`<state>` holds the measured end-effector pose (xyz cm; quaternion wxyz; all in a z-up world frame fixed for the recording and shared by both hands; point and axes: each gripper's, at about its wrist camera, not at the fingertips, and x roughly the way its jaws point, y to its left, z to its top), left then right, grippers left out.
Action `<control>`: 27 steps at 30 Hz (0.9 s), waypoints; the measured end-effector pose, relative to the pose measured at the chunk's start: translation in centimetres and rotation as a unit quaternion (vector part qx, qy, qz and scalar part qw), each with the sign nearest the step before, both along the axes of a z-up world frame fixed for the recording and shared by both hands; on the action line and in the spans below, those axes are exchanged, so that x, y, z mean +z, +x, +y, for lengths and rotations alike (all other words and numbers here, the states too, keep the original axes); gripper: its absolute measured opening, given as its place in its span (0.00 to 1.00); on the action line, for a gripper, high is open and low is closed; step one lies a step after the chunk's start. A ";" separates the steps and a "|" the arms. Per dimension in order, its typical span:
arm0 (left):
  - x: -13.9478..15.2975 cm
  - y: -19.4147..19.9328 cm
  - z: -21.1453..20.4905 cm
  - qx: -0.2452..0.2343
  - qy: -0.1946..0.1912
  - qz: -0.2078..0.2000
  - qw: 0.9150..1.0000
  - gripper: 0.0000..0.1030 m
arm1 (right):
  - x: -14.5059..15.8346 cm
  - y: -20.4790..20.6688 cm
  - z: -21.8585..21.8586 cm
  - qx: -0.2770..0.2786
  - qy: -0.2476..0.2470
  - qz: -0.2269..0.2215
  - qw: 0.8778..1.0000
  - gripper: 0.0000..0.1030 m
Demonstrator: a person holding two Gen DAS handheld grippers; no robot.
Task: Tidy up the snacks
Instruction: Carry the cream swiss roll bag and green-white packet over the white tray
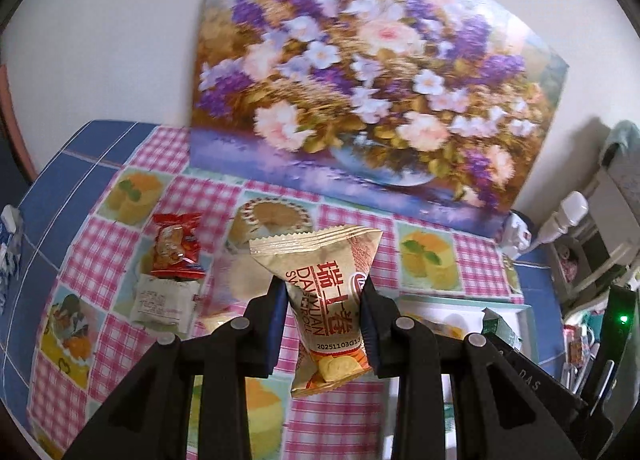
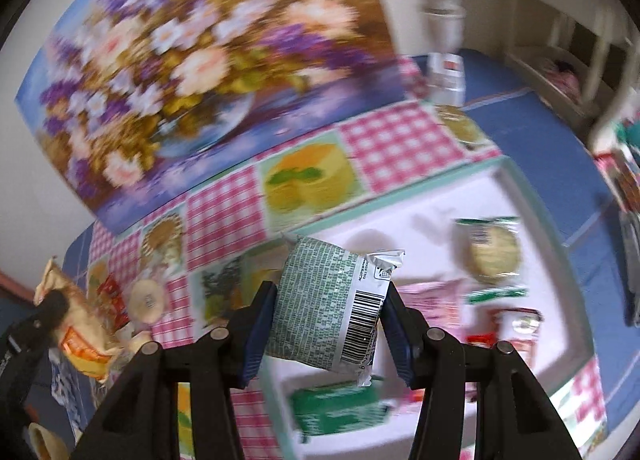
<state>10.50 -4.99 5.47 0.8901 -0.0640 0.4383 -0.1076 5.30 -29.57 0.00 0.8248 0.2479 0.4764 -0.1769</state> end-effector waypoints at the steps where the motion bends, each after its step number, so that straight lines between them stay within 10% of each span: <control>1: 0.3 -0.2 -0.6 -0.007 0.001 -0.003 1.000 0.34 | 0.1 -0.6 -0.9 -0.012 0.001 0.002 1.000 0.53; 27: -2.5 -5.0 -16.1 -0.167 0.087 0.016 0.982 0.34 | -0.7 -5.9 -10.4 -0.123 0.032 0.016 0.992 0.54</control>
